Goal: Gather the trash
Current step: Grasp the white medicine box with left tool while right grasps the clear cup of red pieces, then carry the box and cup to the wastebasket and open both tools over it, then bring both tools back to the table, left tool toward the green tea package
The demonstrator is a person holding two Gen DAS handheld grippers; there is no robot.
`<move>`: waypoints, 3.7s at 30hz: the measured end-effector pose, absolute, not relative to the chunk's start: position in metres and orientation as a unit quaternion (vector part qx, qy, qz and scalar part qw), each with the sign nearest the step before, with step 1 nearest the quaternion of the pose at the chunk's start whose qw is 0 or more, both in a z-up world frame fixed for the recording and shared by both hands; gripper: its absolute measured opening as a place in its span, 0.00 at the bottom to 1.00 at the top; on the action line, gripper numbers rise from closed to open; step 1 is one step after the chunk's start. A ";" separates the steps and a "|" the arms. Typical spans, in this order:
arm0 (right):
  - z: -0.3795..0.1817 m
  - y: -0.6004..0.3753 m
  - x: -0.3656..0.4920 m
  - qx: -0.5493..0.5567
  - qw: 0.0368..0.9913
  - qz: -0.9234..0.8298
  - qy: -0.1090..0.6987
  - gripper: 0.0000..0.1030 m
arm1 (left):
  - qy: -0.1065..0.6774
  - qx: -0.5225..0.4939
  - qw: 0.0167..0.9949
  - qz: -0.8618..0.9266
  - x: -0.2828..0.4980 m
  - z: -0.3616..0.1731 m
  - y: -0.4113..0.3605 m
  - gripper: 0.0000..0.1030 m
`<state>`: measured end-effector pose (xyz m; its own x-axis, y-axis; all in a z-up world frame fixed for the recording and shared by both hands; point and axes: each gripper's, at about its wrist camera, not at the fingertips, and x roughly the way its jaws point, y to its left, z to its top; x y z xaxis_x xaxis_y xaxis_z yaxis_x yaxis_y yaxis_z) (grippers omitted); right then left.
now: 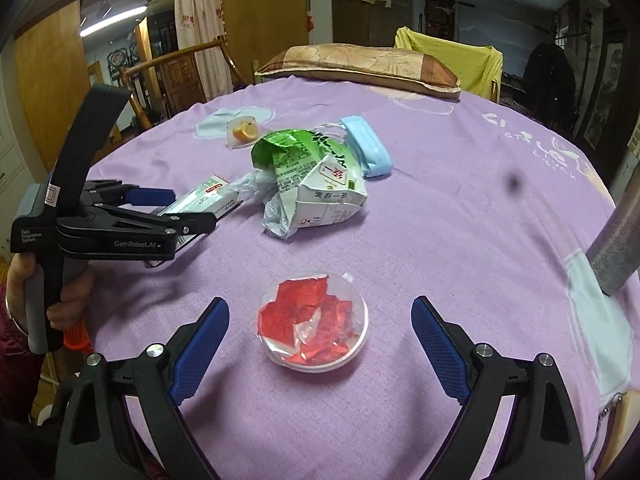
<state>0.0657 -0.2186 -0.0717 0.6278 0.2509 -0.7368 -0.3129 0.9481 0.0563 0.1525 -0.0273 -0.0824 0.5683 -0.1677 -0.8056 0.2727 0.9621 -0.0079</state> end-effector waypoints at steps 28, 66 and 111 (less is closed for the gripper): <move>-0.023 -0.221 0.025 -0.007 0.935 0.155 0.320 0.55 | 0.335 -0.005 0.939 -0.081 0.063 -0.003 0.066 0.43; -0.033 0.118 0.013 -0.120 0.793 0.447 0.397 0.55 | 0.374 -0.148 0.884 0.239 -0.088 -0.120 0.366 0.91; 0.007 -0.147 0.024 0.091 0.904 0.302 0.288 0.79 | 0.310 0.030 0.948 0.062 -0.042 -0.018 0.116 0.93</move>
<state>0.0237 -0.1470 0.0071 0.6515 0.5986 -0.4661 -0.4932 0.8010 0.3394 -0.0423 0.1164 -0.0179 0.8002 0.1358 -0.5842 -0.0982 0.9906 0.0957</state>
